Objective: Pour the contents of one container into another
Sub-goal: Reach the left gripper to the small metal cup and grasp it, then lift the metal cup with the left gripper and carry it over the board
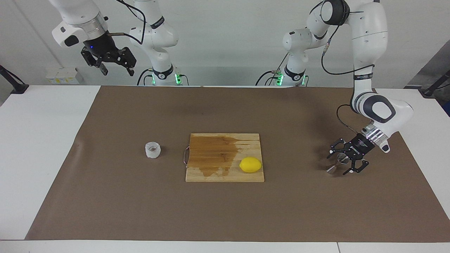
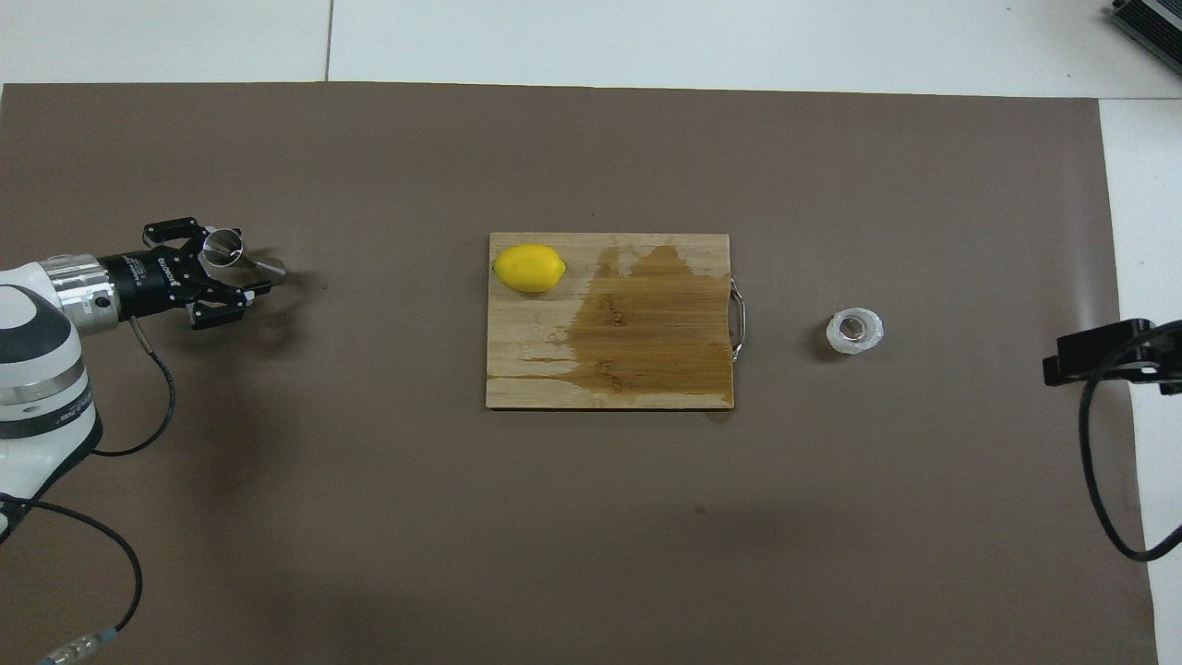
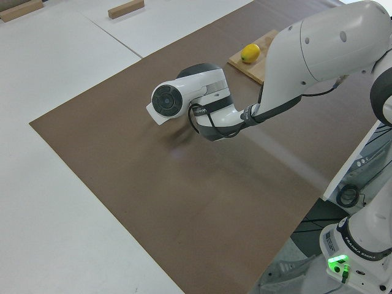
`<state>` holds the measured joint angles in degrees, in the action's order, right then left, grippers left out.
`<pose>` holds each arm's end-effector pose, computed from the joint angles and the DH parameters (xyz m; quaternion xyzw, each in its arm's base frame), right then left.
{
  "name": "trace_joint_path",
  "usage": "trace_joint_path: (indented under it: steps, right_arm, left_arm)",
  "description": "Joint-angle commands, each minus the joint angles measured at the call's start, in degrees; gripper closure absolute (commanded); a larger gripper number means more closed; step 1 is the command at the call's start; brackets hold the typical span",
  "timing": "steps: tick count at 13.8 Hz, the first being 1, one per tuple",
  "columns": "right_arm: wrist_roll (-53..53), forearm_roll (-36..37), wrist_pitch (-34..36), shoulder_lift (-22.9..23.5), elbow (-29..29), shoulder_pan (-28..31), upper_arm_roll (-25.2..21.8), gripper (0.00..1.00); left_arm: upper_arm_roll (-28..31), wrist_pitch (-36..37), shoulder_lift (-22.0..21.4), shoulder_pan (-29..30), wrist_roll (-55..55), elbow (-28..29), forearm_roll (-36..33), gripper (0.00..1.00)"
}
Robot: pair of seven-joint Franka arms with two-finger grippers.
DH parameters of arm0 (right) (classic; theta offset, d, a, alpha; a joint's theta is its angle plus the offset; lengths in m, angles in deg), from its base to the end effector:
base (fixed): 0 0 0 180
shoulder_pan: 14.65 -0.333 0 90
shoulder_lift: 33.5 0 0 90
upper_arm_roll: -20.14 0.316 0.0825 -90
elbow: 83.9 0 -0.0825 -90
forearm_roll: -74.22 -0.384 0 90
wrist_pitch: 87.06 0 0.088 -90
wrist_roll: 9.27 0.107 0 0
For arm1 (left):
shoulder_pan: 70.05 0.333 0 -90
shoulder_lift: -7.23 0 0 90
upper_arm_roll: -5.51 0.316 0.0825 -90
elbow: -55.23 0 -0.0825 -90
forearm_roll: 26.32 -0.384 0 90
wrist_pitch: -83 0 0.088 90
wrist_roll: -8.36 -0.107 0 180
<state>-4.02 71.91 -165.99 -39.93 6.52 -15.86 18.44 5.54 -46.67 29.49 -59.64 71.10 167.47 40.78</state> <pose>0.4981 -0.0004 0.6642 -0.9977 0.0469 0.0450 0.0197 0.6118 0.0882 0.2813 0.4478 0.7938 -0.2122 0.3526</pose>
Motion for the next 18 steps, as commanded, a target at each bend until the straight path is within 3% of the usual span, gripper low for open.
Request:
trace_joint_path:
  steps: [1,3,5,11,18]
  right_arm:
    - [0.3,-1.1,0.4,-0.5,0.0,0.4,0.0,0.00]
    - [0.3,-1.1,0.4,-0.5,0.0,0.3,0.0,0.00]
    - [0.3,-1.1,0.4,-0.5,0.0,0.4,0.0,0.00]
    - [0.2,-1.1,0.4,-0.5,0.0,0.4,0.0,0.00]
    - [0.2,-1.1,0.4,-0.5,0.0,0.4,0.0,0.00]
  left_arm:
    - [0.4,-2.1,-2.1,-1.0,-0.2,2.4,2.4,0.52]
    - [0.4,-2.0,-2.1,-0.9,-0.2,2.4,3.0,0.83]
    - [0.4,-1.9,-2.1,-0.9,-0.2,2.1,4.1,1.00]
    - [0.4,-2.4,-5.6,-2.6,-0.1,2.1,5.7,1.00]
    - [-0.1,-10.4,-9.9,-13.3,5.5,2.2,8.5,1.00]
